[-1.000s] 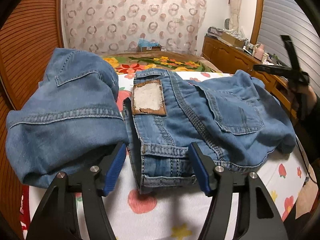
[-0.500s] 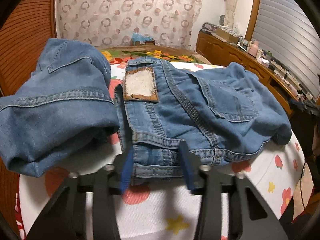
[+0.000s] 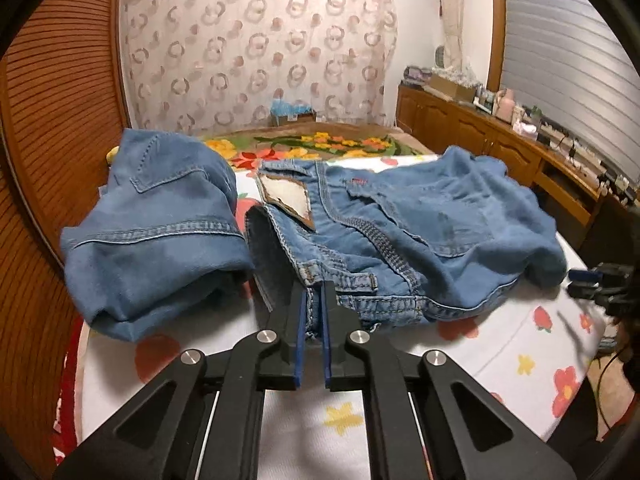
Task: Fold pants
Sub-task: 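Lift and pull the jeans waistband with both tools to straighten the jeans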
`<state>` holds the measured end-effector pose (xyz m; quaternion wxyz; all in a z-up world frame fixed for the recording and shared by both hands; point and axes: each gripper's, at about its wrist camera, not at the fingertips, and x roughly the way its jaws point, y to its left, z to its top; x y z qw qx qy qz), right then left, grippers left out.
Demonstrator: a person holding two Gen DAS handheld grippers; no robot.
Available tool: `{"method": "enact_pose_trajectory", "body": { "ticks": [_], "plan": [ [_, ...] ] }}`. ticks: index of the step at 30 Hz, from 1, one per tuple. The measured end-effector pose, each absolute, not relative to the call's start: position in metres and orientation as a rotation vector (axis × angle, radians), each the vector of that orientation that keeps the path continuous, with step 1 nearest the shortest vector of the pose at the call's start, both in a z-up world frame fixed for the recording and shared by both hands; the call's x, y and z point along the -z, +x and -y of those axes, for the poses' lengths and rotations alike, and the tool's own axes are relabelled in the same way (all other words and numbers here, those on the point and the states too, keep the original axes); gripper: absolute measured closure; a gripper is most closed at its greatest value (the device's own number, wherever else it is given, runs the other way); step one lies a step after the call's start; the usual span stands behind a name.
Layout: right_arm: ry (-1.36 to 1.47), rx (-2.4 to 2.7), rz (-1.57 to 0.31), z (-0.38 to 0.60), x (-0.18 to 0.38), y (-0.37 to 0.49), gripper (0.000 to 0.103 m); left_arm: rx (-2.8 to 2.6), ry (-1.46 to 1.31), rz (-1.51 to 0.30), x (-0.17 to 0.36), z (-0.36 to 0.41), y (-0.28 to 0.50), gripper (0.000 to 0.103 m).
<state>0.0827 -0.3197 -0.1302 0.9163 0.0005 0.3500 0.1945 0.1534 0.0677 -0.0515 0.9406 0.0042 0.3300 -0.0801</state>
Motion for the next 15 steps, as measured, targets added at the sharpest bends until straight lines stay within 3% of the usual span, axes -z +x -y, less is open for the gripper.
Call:
{"method": "enact_pose_trajectory", "body": {
  "ticks": [9, 11, 12, 13, 15],
  "plan": [
    [0.09, -0.417, -0.689, 0.32, 0.132, 0.109, 0.053, 0.155, 0.003, -0.639, 0.042, -0.071, 0.137, 0.097],
    [0.103, -0.423, -0.675, 0.322, 0.133, 0.115, 0.066, 0.158, 0.0, -0.635, 0.042, -0.071, 0.137, 0.097],
    [0.1, -0.434, -0.669, 0.323, 0.133, 0.116, 0.085, 0.16, -0.006, -0.627, 0.04, -0.072, 0.138, 0.097],
    [0.092, -0.445, -0.663, 0.324, 0.131, 0.118, 0.093, 0.161, -0.006, -0.617, 0.037, -0.071, 0.138, 0.097],
    [0.066, -0.436, -0.638, 0.323, 0.126, 0.118, 0.097, 0.159, 0.005, -0.594, 0.029, -0.069, 0.137, 0.097]
  ]
}}
